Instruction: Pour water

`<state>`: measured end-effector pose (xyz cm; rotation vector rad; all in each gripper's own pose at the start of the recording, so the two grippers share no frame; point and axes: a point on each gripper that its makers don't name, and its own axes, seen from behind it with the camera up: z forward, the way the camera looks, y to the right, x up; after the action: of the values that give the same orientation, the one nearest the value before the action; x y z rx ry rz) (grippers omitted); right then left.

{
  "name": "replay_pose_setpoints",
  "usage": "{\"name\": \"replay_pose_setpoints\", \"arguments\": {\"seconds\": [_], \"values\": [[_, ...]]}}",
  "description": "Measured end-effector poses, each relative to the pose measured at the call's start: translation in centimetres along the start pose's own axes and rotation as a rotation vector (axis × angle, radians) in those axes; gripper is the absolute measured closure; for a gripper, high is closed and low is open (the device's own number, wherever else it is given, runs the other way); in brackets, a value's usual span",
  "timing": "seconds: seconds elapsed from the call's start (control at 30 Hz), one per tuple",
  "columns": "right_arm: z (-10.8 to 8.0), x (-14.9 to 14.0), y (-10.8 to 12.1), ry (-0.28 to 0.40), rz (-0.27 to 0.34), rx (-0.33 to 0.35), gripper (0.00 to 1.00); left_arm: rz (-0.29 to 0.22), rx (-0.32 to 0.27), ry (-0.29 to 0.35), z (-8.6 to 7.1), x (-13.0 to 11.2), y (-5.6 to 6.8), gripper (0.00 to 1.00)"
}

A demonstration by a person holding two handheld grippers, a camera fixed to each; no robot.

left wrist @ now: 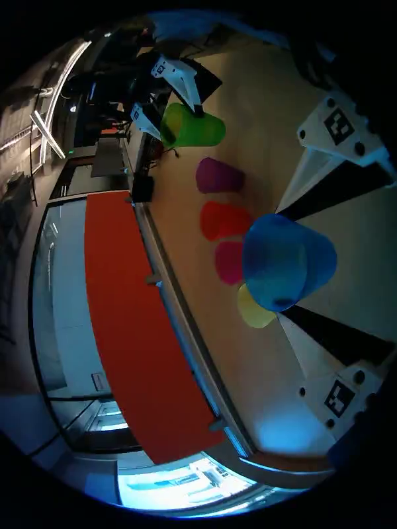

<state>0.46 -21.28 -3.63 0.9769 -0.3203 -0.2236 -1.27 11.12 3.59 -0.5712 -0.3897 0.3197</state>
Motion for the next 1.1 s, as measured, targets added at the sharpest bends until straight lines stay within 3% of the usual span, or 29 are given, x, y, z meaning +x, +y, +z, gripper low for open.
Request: {"name": "replay_pose_setpoints", "arguments": {"seconds": [0.5, 1.1], "values": [[0.6, -4.7, 0.7, -0.108, -0.002, -0.008, 0.09, 0.025, 0.004, -0.126, 1.9, -4.3, -1.2, 0.13], [1.1, -7.6, 1.1, -0.171, 0.013, -0.017, 0.09, -0.031, -0.009, -0.156, 3.4, -6.5, -2.2, 0.13]]}}
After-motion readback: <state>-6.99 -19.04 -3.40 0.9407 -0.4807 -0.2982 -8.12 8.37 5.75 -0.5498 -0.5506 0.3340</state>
